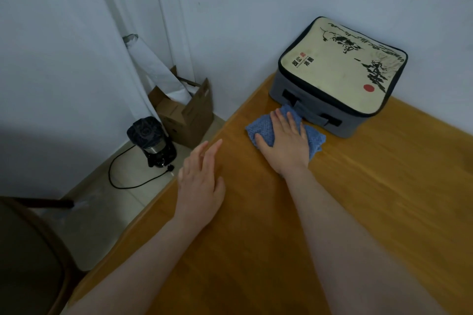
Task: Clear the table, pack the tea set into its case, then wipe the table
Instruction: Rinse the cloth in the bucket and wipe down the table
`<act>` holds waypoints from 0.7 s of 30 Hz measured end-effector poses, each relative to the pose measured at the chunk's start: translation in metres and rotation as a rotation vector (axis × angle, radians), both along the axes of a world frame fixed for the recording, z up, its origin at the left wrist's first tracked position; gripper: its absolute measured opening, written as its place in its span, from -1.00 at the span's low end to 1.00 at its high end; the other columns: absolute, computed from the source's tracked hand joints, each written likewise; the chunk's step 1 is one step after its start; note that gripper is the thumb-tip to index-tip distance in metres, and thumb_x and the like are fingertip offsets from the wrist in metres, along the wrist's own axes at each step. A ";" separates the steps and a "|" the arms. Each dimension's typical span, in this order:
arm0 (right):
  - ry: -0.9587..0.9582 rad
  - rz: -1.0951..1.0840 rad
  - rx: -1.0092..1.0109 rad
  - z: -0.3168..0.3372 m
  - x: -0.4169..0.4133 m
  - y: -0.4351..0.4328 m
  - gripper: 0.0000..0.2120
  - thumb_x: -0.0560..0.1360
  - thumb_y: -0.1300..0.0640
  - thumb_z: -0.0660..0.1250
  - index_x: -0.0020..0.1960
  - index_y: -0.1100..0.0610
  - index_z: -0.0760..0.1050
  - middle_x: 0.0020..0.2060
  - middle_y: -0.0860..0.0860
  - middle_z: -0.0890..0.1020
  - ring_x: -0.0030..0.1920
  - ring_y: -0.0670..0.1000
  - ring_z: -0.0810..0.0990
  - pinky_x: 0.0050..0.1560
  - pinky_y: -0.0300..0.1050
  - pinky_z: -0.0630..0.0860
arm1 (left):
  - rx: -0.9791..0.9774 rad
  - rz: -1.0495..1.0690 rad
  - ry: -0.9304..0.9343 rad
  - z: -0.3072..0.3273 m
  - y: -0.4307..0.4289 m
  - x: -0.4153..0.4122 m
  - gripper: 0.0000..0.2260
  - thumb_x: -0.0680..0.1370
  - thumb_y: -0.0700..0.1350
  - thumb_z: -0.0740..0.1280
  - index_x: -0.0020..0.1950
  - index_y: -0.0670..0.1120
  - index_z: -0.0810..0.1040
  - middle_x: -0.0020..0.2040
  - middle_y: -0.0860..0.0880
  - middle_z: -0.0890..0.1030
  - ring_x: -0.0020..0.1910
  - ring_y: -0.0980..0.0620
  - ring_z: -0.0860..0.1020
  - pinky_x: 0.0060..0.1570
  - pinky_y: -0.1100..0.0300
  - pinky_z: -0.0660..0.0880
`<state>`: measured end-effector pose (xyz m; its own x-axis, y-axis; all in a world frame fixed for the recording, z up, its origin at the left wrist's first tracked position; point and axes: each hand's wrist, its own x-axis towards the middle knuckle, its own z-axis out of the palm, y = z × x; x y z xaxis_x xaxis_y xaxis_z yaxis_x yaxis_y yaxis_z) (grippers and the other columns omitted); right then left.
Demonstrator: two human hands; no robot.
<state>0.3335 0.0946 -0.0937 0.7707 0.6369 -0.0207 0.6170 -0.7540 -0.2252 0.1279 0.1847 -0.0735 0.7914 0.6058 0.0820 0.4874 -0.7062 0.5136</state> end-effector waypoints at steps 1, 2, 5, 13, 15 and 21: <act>-0.007 -0.006 0.001 0.000 0.001 -0.009 -0.28 0.57 -0.34 -0.04 0.60 0.02 -0.04 0.58 -0.08 0.03 0.57 -0.03 -0.10 0.55 0.05 -0.19 | -0.005 0.005 -0.001 0.001 -0.003 0.001 -0.37 0.54 -0.12 0.28 0.53 0.13 0.07 0.48 -0.02 0.17 0.41 0.03 0.20 0.38 0.01 0.10; -0.012 -0.009 -0.001 -0.001 0.001 -0.016 -0.28 0.57 -0.34 -0.04 0.60 0.02 -0.03 0.58 -0.08 0.03 0.57 -0.02 -0.10 0.55 0.05 -0.19 | -0.009 0.006 -0.002 0.001 -0.006 0.002 -0.38 0.54 -0.11 0.28 0.53 0.13 0.07 0.48 -0.01 0.17 0.43 0.04 0.18 0.39 -0.01 0.09; -0.019 -0.013 -0.025 -0.001 -0.002 -0.032 -0.29 0.57 -0.35 -0.06 0.60 0.00 -0.02 0.58 -0.09 0.04 0.57 -0.01 -0.09 0.54 0.12 -0.18 | -0.002 -0.009 -0.001 0.004 -0.015 0.000 -0.38 0.54 -0.10 0.27 0.53 0.15 0.07 0.49 -0.01 0.16 0.47 0.02 0.16 0.43 -0.05 0.04; -0.005 0.004 -0.105 0.001 -0.039 -0.038 -0.36 0.59 -0.32 -0.14 0.59 -0.10 -0.10 0.58 -0.15 -0.06 0.57 0.01 -0.18 0.46 0.35 -0.31 | 0.017 0.059 0.043 0.009 -0.025 -0.037 -0.45 0.58 -0.05 0.23 0.53 0.14 0.11 0.51 -0.02 0.15 0.49 -0.02 0.14 0.43 -0.05 -0.01; -0.008 0.031 -0.103 0.001 -0.054 -0.037 -0.37 0.59 -0.33 -0.14 0.59 -0.12 -0.11 0.58 -0.15 -0.06 0.57 0.02 -0.19 0.46 0.35 -0.30 | 0.019 0.085 0.080 0.008 -0.021 -0.051 -0.48 0.59 -0.03 0.22 0.53 0.13 0.14 0.52 -0.03 0.13 0.50 -0.04 0.13 0.44 -0.07 -0.01; 0.006 0.105 -0.105 0.000 -0.105 -0.033 -0.35 0.58 -0.34 -0.15 0.59 -0.12 -0.11 0.58 -0.14 -0.07 0.57 0.02 -0.21 0.46 0.36 -0.28 | 0.014 0.179 0.135 0.008 -0.016 -0.101 -0.52 0.61 0.00 0.19 0.52 0.12 0.17 0.52 -0.03 0.17 0.50 -0.06 0.14 0.46 -0.14 0.04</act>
<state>0.2288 0.0615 -0.0934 0.6993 0.7084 -0.0957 0.6930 -0.7046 -0.1527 0.0271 0.1683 -0.0654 0.6760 0.7369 -0.0078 0.6689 -0.6091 0.4261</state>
